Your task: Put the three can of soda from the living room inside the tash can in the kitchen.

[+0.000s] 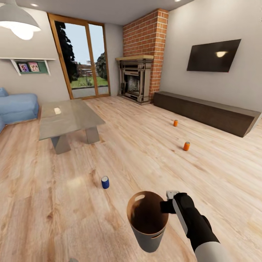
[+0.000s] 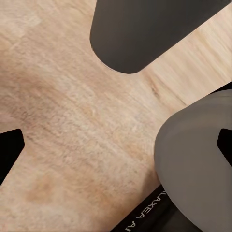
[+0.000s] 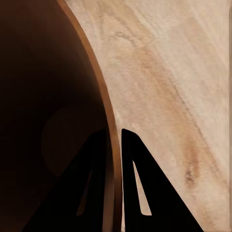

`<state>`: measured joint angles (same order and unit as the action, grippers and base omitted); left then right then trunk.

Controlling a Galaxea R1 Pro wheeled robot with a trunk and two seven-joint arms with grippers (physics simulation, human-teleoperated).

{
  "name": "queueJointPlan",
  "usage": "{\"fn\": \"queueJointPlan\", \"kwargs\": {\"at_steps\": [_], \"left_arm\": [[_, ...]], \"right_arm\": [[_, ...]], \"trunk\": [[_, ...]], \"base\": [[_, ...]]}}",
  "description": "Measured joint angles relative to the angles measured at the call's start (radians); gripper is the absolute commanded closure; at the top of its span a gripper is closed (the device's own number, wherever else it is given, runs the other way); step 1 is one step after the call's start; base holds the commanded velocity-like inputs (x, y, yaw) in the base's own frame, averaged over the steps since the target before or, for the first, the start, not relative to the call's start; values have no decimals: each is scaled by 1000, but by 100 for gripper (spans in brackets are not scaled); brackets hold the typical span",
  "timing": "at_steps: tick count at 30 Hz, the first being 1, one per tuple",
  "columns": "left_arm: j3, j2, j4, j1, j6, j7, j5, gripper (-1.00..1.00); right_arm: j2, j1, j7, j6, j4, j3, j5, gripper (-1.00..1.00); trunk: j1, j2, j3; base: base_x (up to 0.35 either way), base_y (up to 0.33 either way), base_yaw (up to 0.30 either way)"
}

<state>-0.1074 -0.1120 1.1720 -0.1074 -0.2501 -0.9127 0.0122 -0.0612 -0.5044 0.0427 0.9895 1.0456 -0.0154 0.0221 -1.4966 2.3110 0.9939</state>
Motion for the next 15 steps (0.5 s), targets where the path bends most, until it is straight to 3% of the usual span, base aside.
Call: {"fn": "queueJointPlan", "kwargs": {"at_steps": [7,15], "left_arm": [[0,0,0,0,0,0,0,-100],[0,0,0,0,0,0,0,-100]], "right_arm": [[0,0,-1,0,0,0,6,100],[0,0,0,0,0,0,1,100]], "trunk": [[0,0,0],[0,0,0]], "base": [[346,0,-185],[346,0,-41]]}}
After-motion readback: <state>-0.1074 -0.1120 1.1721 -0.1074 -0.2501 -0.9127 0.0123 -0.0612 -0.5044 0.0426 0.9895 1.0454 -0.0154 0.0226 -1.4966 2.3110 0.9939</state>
